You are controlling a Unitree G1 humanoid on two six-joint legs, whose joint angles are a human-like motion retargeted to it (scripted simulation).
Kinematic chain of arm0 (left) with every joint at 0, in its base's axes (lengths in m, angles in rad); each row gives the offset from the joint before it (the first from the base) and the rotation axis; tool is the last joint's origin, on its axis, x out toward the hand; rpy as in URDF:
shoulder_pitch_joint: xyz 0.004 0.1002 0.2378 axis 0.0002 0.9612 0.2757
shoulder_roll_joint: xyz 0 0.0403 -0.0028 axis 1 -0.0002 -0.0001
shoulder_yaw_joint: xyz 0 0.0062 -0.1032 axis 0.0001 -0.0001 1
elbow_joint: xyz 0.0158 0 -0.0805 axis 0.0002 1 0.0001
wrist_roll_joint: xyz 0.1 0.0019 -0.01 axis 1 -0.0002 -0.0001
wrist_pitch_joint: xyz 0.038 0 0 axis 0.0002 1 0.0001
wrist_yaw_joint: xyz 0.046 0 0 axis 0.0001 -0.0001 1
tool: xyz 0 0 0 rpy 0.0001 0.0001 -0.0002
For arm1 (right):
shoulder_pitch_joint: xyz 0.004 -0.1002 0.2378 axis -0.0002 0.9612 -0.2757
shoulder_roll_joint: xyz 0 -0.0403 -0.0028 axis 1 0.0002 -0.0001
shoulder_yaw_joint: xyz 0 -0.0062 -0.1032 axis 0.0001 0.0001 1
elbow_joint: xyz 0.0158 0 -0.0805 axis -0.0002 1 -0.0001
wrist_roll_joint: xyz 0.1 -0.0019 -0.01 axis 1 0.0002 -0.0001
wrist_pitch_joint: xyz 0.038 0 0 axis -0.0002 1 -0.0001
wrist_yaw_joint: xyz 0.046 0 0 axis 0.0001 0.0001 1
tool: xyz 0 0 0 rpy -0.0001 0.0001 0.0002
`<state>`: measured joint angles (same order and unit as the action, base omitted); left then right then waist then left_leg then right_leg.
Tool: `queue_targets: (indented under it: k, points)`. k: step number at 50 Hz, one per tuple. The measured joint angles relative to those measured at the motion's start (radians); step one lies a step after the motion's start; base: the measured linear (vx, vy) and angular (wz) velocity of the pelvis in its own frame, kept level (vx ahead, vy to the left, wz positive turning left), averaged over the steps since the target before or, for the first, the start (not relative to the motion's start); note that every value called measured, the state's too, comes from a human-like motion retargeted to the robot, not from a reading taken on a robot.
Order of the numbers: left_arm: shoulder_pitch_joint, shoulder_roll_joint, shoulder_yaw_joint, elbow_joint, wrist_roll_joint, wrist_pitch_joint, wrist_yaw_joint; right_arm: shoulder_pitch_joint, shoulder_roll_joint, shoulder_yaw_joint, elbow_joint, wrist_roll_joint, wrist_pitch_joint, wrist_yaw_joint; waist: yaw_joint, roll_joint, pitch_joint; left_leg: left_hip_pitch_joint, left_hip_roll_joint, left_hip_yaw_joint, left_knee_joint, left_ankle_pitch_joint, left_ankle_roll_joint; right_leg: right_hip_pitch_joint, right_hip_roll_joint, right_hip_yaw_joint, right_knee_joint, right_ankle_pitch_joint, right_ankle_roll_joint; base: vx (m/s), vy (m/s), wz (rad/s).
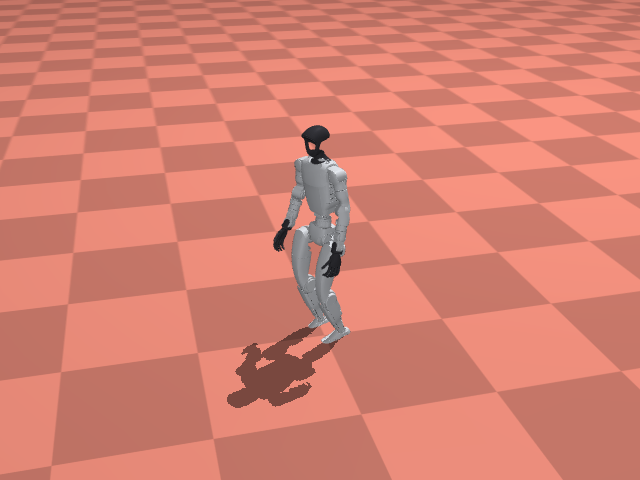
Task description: Run
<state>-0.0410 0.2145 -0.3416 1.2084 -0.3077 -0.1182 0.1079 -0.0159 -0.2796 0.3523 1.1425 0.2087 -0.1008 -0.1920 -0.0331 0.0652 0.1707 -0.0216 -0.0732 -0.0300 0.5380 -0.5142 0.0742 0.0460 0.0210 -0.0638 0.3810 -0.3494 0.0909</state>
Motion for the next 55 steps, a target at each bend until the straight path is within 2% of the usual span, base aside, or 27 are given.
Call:
queue_targets:
  k: [18,38,48,52,55]
  points:
    - [-0.010,0.011,0.005,0.006,-0.025,0.008,-0.011,-0.004,0.021,0.002,0.034,0.027,0.004,0.002,0.021,0.007,0.000,-0.013,0.003,-0.013,0.027,-0.004,-0.003,0.004,0.004,-0.016,0.001,-0.009,-0.010,0.00,0.00,0.00]
    - [-0.008,-0.010,-0.003,-0.014,-0.071,-0.013,0.050,-0.025,-0.010,0.000,-0.006,0.116,-0.031,-0.029,0.019,0.023,0.016,-0.034,-0.001,-0.003,0.050,-0.006,0.003,-0.033,0.002,0.009,0.043,-0.013,-0.009,-0.01,0.01,-0.03]
    - [0.000,-0.006,-0.013,0.014,-0.009,-0.010,0.061,-0.075,-0.016,-0.039,-0.052,0.159,-0.059,-0.071,-0.057,0.004,0.023,-0.090,-0.019,0.081,0.027,0.024,0.003,-0.218,-0.026,0.078,0.254,-0.038,0.033,-0.12,0.06,-0.34]
    - [-0.002,0.017,-0.031,0.032,0.047,-0.003,0.055,-0.086,-0.013,-0.060,-0.056,0.179,-0.059,-0.077,-0.102,-0.016,0.015,-0.130,-0.020,0.145,0.012,0.045,-0.009,-0.326,-0.106,0.045,0.441,-0.151,0.012,-0.20,0.02,-0.55]
    - [-0.011,0.045,-0.054,0.035,0.094,0.005,0.046,-0.088,-0.013,-0.073,-0.044,0.185,-0.051,-0.065,-0.131,-0.045,-0.003,-0.161,-0.040,0.179,0.002,0.061,-0.012,-0.372,-0.175,0.032,0.626,-0.196,0.012,-0.22,-0.04,-0.35]
